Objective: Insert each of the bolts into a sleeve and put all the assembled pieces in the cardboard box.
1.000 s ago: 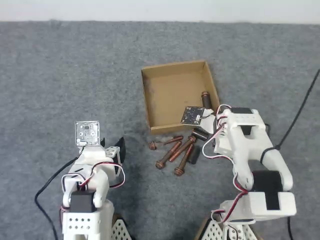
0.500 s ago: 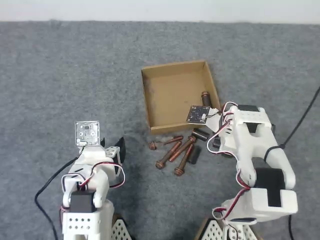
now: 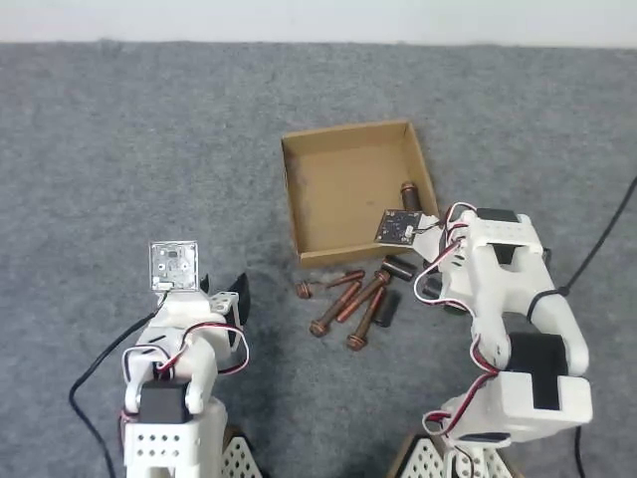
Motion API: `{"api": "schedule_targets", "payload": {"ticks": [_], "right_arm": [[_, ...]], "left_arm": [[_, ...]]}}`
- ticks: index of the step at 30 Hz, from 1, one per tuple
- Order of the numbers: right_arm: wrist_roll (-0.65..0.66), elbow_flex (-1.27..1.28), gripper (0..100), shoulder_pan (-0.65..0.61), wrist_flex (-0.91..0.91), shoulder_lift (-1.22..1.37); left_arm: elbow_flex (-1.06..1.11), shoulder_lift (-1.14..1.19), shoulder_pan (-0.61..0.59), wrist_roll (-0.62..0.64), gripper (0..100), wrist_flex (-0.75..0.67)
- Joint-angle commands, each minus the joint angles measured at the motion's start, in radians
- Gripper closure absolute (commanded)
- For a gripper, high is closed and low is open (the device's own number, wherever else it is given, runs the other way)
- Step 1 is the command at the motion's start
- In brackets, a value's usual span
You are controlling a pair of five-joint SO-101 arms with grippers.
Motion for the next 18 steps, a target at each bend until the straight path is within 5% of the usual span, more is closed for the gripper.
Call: {"api": "schedule_targets", "payload": {"ticks": [1, 5, 18], "right_arm": [[-0.044, -0.028, 88.0, 0.015, 0.015, -0.004], [-0.117, -0.046, 79.2, 0.013, 0.013, -0.005], [-0.117, -0.051, 83.2, -0.002, -0.067, 0.007]], "left_arm": [[-0.008, -0.002, -0.002, -0.006, 82, -0.003], [-0.008, -0.002, -0.002, -0.006, 82, -0.003], [-0.008, -0.002, -0.002, -0.006, 82, -0.003]]}}
